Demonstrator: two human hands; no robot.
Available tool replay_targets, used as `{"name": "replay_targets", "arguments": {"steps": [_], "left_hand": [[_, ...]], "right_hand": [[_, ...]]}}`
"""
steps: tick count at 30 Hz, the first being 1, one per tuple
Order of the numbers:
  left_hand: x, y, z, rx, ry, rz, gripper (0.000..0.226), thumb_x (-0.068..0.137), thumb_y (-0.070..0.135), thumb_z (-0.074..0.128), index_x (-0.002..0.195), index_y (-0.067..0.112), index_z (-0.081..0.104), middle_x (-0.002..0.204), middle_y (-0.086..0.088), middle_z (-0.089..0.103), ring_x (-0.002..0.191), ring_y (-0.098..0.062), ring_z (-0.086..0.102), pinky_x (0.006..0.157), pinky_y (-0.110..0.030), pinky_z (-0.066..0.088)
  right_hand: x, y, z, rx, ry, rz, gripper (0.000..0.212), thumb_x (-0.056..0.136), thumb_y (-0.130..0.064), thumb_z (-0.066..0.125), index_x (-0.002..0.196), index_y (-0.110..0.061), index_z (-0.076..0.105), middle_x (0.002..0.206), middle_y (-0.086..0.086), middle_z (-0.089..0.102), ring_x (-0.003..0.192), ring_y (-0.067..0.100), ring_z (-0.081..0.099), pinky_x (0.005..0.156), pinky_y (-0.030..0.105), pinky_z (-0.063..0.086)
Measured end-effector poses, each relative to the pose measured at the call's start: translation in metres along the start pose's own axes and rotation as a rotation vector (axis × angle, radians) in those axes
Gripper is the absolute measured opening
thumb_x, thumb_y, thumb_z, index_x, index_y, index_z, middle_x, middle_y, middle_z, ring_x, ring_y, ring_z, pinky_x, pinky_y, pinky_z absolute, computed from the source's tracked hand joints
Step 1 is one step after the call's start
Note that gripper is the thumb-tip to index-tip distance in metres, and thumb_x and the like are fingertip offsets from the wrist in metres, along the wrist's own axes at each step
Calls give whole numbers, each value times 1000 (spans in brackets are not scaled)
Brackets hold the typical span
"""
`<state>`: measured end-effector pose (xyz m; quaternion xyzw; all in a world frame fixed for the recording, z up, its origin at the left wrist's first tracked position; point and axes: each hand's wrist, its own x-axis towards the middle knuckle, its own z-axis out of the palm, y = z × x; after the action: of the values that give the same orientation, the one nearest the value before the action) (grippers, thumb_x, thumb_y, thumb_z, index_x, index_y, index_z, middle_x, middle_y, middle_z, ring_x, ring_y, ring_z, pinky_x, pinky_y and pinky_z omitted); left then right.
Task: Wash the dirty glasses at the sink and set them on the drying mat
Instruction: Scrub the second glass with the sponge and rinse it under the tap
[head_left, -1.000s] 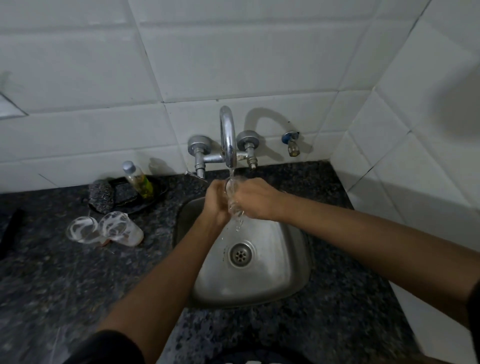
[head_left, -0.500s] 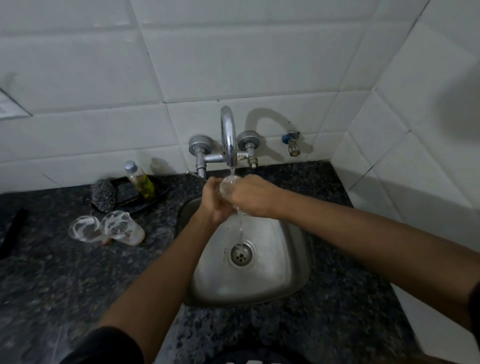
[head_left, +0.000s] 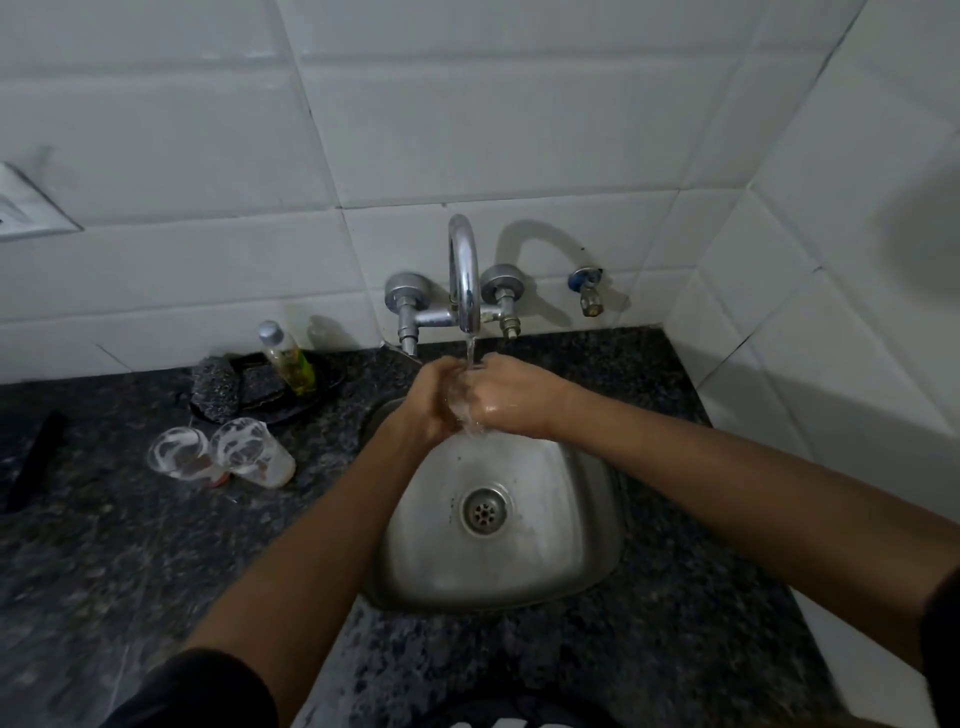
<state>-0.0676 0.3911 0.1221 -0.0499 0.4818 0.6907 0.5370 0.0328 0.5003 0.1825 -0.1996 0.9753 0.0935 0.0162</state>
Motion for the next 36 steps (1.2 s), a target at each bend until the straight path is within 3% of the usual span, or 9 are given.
{"name": "replay_targets", "arguments": {"steps": [5,9,13,16,18,21,26,31,36], "left_hand": [[-3,-14,5,-225,-42,131,51,105,35,35,103,-2,71,95,-18,71,87,-29,72,80,-36,59],[-8,-13,3,-151,-49,148,50,110,34,39,103,2,77,96,-15,76,85,-24,76,73,-32,62],[-10,-11,-6,-122,-13,242,60,109,26,35,74,9,81,77,-8,75,70,-18,73,66,-29,60],[-11,-14,-18,-148,74,314,51,98,35,55,121,-7,72,117,-23,70,101,-34,70,90,-44,57],[-12,-17,-20,-140,148,323,61,90,38,64,133,-6,62,123,-24,64,102,-35,68,89,-46,56],[-13,-18,-20,-101,247,348,52,82,41,75,120,7,70,109,-17,70,90,-28,71,78,-40,59],[-19,-13,-9,144,375,442,23,93,34,74,96,11,78,88,-10,78,83,-26,73,73,-39,58],[-30,-2,-1,173,254,476,33,99,34,64,107,7,80,105,-15,80,98,-29,76,90,-45,62],[-33,3,-11,154,311,534,17,102,11,64,112,0,73,104,-19,74,94,-28,73,87,-40,62]], "right_hand": [[4,-9,-2,373,34,365,25,94,-28,67,115,-14,71,121,7,66,109,24,64,76,33,49],[3,-5,-3,535,24,378,23,97,-31,70,114,-15,72,119,6,67,106,22,66,90,35,54],[-15,-14,-3,820,443,403,17,95,-31,74,102,-15,78,97,-3,74,88,9,67,79,33,56],[-21,-15,-5,858,686,551,32,90,-37,80,112,-14,74,107,-6,70,98,8,64,82,28,56],[-24,-14,-2,856,557,593,51,85,-45,83,123,-16,66,121,-3,60,109,12,60,90,27,54],[-25,-19,7,834,282,601,71,86,-49,81,142,-17,53,140,2,51,125,18,55,104,36,51],[-15,-20,18,761,75,690,68,80,-55,80,133,-18,58,122,2,63,108,20,64,92,42,56],[-12,-27,27,971,110,830,61,71,-52,85,117,-20,58,105,-5,68,93,15,68,74,32,55],[-11,-34,30,1196,228,920,70,68,-35,94,123,-17,53,112,-6,64,102,11,64,83,30,57]]}}
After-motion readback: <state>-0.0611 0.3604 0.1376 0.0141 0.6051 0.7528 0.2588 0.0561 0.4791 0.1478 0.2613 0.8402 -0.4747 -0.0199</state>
